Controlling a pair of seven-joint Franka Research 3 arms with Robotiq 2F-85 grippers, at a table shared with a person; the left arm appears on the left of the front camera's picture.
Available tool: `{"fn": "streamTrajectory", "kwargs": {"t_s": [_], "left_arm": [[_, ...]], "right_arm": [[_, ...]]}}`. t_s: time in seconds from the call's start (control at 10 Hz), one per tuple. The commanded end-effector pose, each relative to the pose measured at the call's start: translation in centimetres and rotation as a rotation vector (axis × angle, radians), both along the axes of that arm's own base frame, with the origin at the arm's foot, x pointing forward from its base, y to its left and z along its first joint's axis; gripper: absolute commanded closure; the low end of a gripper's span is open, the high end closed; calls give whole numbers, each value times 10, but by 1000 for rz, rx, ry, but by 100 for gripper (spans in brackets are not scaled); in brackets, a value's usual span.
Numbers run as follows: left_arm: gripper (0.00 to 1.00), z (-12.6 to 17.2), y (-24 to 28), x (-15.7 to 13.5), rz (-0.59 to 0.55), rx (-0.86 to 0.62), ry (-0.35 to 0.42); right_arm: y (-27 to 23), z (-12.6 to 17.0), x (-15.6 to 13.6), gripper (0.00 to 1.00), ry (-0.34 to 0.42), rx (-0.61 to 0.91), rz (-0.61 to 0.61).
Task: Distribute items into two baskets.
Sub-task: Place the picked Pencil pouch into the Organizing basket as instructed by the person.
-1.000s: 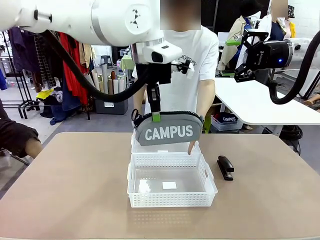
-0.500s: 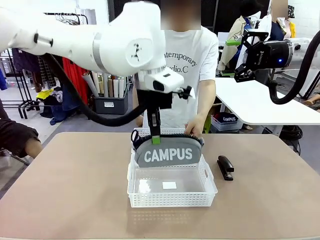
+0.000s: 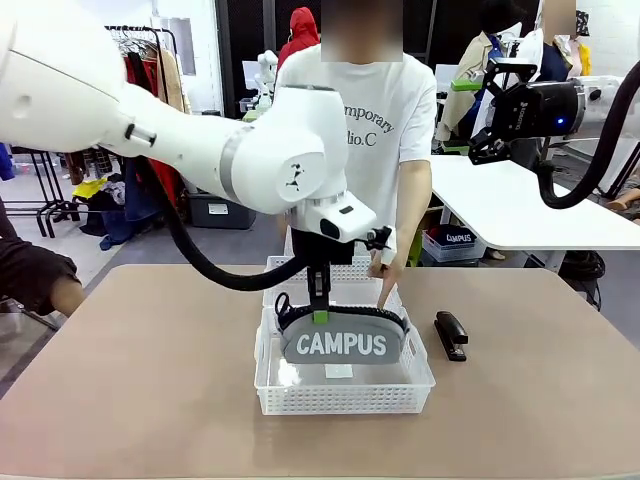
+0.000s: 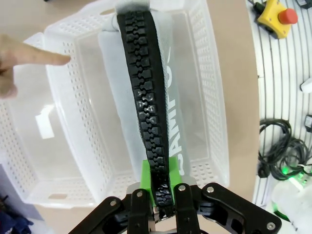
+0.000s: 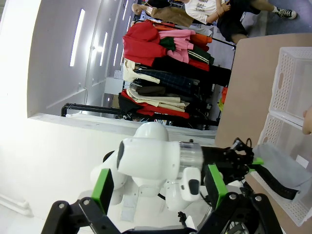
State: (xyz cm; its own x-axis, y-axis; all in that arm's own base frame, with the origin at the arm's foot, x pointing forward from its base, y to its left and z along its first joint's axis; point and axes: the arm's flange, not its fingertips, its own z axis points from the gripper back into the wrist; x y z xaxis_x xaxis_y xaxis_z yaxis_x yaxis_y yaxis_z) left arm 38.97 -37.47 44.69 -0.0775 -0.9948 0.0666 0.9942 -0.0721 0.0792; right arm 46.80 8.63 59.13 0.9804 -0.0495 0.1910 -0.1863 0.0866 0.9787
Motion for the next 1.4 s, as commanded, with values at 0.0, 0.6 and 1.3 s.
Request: {"fn": "streamTrajectory", "kwargs": {"t_s": [0.0, 0.6, 1.3], "left_arm": [[100, -7, -7, 12, -15, -2, 14], [100, -45, -13, 29, 43, 36, 45], [45, -54, -7, 31, 49, 47, 82]], "right_arm": [[-1, 2, -1, 0, -4, 2, 1], [-1, 2, -1, 0, -4, 2, 1], [-1, 2, -1, 0, -4, 2, 1]]}}
